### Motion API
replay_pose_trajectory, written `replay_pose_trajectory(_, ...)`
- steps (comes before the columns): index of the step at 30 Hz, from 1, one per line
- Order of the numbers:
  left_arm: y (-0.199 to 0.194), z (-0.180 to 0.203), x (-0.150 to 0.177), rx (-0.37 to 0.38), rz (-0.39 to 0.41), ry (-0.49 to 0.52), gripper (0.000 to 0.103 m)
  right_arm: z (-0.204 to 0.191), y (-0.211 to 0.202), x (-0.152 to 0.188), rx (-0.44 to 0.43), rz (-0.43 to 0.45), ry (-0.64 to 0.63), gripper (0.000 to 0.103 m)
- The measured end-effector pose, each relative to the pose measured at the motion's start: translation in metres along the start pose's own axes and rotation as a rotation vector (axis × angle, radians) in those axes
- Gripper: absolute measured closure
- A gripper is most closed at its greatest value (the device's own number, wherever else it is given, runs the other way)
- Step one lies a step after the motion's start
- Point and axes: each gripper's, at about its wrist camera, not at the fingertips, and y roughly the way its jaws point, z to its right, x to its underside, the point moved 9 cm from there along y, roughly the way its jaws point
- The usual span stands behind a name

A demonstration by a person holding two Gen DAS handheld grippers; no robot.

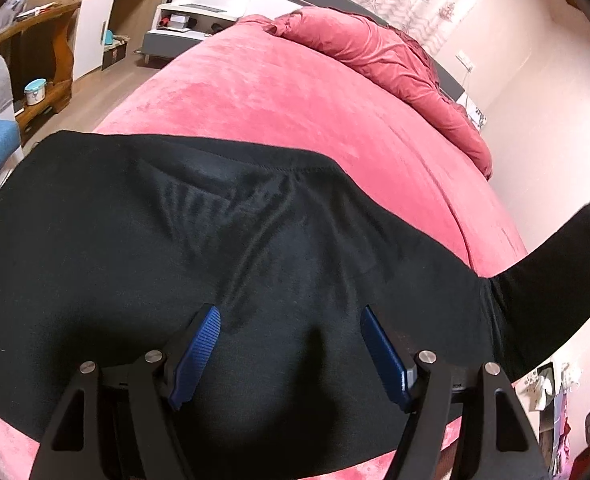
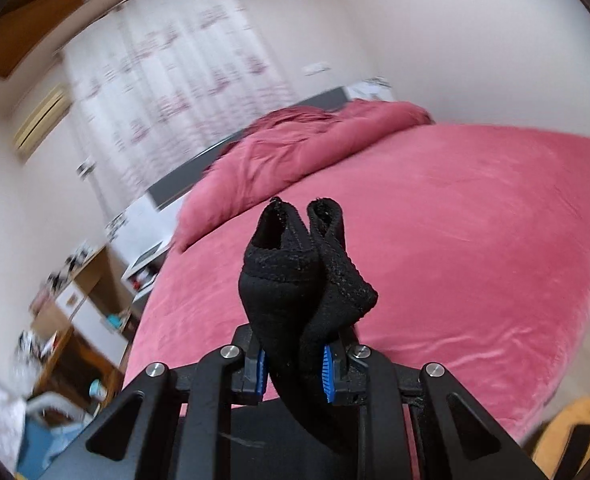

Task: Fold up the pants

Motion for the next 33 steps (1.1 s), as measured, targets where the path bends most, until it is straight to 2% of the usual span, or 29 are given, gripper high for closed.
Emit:
replay_pose_trajectory(5,-0.005,-0.01,-0.006,-0.009,0.018,-0.025,0.029,-0.06,0.011,0.034,-0.053,-0.044,-0.134,0.082)
replay_pose_trajectory(8,-0.006,-0.016,-0.005,-0.002,0.018,-0.051,0.029,-0.096,0.026,0.067,-0.096,-0.099,-0.235,0.082)
replay_pose_trajectory(12,-0.005,-0.02,-0.002,0.003,0.012,-0.071,0.029,-0.123,0.042,0.113,-0.159,-0.163,-0.298,0.082)
replay_pose_trajectory(19,-0.006,-0.018,0.003,0.016,0.005,-0.058,0.029,-0.139,0.081,0.192,-0.176,-0.304,-0.419,0.082)
replay_pose_trajectory(27,0.0,-0.012,0.002,0.019,-0.008,-0.065,0.029,-0.126,0.101,0.251,-0.173,-0.4,-0.46,0.077)
replay_pose_trajectory(30,0.001,-0.007,0.002,0.03,-0.014,-0.066,0.029,-0.122,0.103,0.266,-0.187,-0.449,-0.458,0.064)
replay_pose_trajectory(32,0.003,0.0,0.002,0.042,-0.02,-0.057,0.029,-0.123,0.101,0.274,-0.248,-0.482,-0.436,0.04)
replay_pose_trajectory(33,0.003,0.003,0.002,0.05,-0.023,-0.053,0.029,-0.126,0.098,0.276,-0.27,-0.486,-0.435,0.037)
